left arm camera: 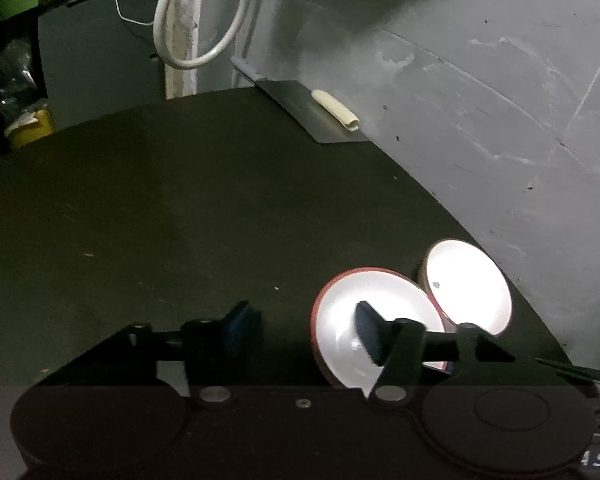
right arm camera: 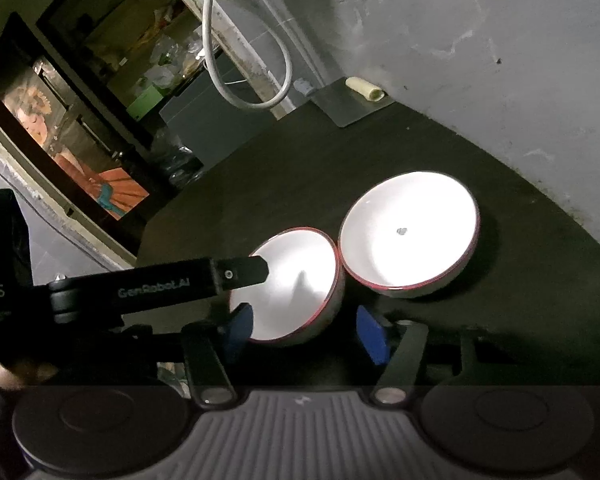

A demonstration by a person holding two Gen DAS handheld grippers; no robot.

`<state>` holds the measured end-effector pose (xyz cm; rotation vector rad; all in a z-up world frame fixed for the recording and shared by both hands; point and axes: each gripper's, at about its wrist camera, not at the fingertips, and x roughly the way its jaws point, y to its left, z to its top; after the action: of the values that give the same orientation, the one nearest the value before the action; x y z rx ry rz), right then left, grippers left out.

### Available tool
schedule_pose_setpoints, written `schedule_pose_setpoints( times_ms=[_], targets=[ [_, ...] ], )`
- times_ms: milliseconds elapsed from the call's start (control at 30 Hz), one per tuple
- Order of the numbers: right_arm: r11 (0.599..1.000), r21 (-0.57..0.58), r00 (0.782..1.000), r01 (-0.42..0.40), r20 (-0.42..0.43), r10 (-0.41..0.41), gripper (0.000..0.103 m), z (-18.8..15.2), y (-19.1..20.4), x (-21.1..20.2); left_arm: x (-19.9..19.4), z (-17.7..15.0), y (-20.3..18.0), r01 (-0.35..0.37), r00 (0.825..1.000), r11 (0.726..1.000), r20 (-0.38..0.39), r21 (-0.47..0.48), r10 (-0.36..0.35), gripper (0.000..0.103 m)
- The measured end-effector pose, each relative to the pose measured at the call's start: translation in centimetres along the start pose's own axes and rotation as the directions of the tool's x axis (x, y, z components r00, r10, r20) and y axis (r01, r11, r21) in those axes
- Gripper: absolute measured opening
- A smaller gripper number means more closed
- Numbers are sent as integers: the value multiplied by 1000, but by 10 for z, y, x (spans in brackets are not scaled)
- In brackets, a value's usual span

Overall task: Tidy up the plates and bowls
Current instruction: 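Grip the rim of a red-rimmed white bowl with the left tool, then carry the white bowl with the left tool over the steel stack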

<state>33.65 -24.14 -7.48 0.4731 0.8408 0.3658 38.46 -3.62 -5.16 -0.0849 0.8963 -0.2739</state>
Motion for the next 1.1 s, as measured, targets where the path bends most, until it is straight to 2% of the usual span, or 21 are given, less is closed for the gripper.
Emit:
schedule_pose_setpoints(
  times_ms=[67,133,200,300,533,1100],
  targets=[
    [1000,1,1000,-4,-5,4,55,0,0,2,1,1,-1,8,1000,1000,-10,-8,-8,40],
    [1000,0,1000,-5,-10,5,50,1,-1,2,2,1,-1,20,1000,1000,-16,-14,-20,36],
    [1000,2,1000,-3,-16,3,48,1,-1,4,4,1,-2,31,999,999,-24,-15,-31,25],
    [1000,7,1000,0,-25,1,43,1,-1,5,6,0,-3,43,998,999,-35,-17,-44,17],
    [1000,20,1000,4,-23,-4,35,-3,-1,2,3,-3,-3,42,998,998,-39,-36,-44,12],
    [999,-36,999,-31,28,32,34,-21,33,-42,-61,-18,1,50,998,999,42,-22,-49,12]
  ],
)
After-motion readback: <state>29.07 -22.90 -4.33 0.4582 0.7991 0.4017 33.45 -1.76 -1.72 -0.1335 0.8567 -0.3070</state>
